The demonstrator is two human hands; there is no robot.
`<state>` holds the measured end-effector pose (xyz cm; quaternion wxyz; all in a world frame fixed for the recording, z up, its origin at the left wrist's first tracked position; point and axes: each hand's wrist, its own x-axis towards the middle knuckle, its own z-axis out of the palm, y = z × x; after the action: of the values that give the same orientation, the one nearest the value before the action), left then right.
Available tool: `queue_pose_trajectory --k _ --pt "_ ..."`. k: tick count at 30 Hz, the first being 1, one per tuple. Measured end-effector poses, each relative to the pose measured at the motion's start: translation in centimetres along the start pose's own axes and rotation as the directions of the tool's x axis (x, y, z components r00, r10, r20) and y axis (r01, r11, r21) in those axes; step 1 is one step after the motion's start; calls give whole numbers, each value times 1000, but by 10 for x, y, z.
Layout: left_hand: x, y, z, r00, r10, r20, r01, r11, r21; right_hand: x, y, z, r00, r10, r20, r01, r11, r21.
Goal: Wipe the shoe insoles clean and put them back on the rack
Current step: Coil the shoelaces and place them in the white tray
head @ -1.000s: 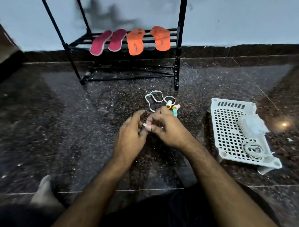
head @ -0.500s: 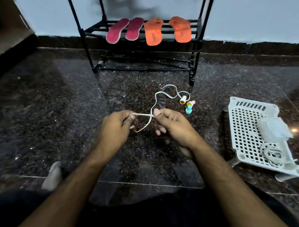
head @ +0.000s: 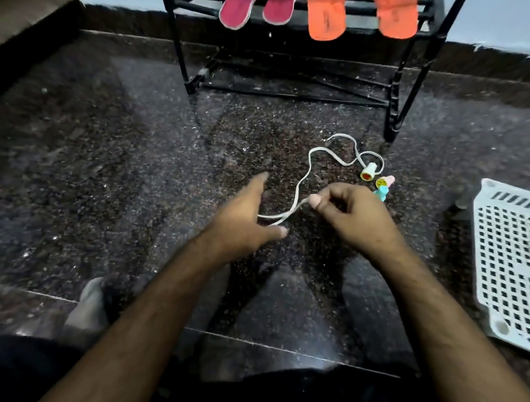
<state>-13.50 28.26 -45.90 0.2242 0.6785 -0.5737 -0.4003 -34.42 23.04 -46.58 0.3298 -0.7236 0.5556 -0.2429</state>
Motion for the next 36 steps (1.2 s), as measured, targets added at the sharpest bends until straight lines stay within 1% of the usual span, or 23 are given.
queue_pose_trajectory --k 1,2,3,4,6,8,10,12,14,16,18,19,20,22,23,24,25,27,28,31,33,34,36 --pt "0 1 5 997 52 53 -47 993 -106 -2 -5 1 995 -76 69 71 995 69" --pt "0 5 10 993 95 68 -80 976 -202 -5 -10 1 980 -142 140 123 983 134" --pt "0 8 12 991 121 55 -101 954 -281 -7 -14 2 964 -191 185 155 969 192" --pt "0 12 14 992 125 20 -111 936 -333 -10 -15 3 959 -213 188 166 957 238" --pt "-2 17 13 995 78 -61 -96 913 -396 -10 -14 3 975 -185 125 140 944 300" --pt "-7 18 9 997 20 -72 -53 870 -490 -9 -9 2 992 -115 49 94 943 319" --pt "-13 20 6 996 -15 -91 -43 800 -599 -8 -1 1 997 -69 -35 75 968 241" --pt "-19 25 3 984 -34 -176 -103 697 -709 -8 3 1 996 -46 -76 58 984 167" --pt "-21 30 0 967 -35 -252 -180 604 -776 -10 -1 5 997 -26 -75 44 968 248" --pt "-22 35 -3 971 -14 -237 -196 513 -836 -11 -11 12 997 -7 -80 36 929 368" --pt "-24 40 -3 986 4 -167 -155 390 -908 -14 -24 22 995 46 -89 3 878 478" --pt "-25 42 -1 990 14 -138 -135 329 -935 -17 -30 28 995 73 -68 -24 835 550" --pt "-25 45 0 992 22 -121 -122 270 -955 -20 -37 34 995 95 -21 -61 776 628" --pt "-24 49 -1 993 26 -116 -119 165 -979 -28 -49 47 985 103 141 -174 636 752" --pt "-23 50 -3 991 23 -132 -133 146 -980 -33 -54 53 966 91 241 -248 579 777" --pt "-21 49 -6 986 18 -166 -166 159 -973 -38 -59 58 940 71 334 -317 540 780" --pt "-20 48 -9 977 14 -212 -210 200 -957 -42 -62 60 915 47 401 -369 502 783" --pt "-19 45 -13 954 6 -301 -288 308 -907 -45 -66 59 897 23 442 -407 431 805" --pt "-19 44 -13 942 2 -336 -315 353 -881 -43 -67 55 907 31 419 -390 433 813" --pt "-22 44 -10 909 29 -416 -382 453 -805 -38 -62 48 964 23 266 -224 612 758" --pt "-22 46 -8 890 64 -451 -420 498 -758 -37 -61 45 975 -5 221 -161 671 723" --pt "-22 47 -8 887 75 -456 -430 498 -753 -38 -63 43 977 0 212 -155 681 716" --pt "-22 47 -9 892 76 -445 -429 452 -782 -38 -64 40 983 15 181 -140 701 699"
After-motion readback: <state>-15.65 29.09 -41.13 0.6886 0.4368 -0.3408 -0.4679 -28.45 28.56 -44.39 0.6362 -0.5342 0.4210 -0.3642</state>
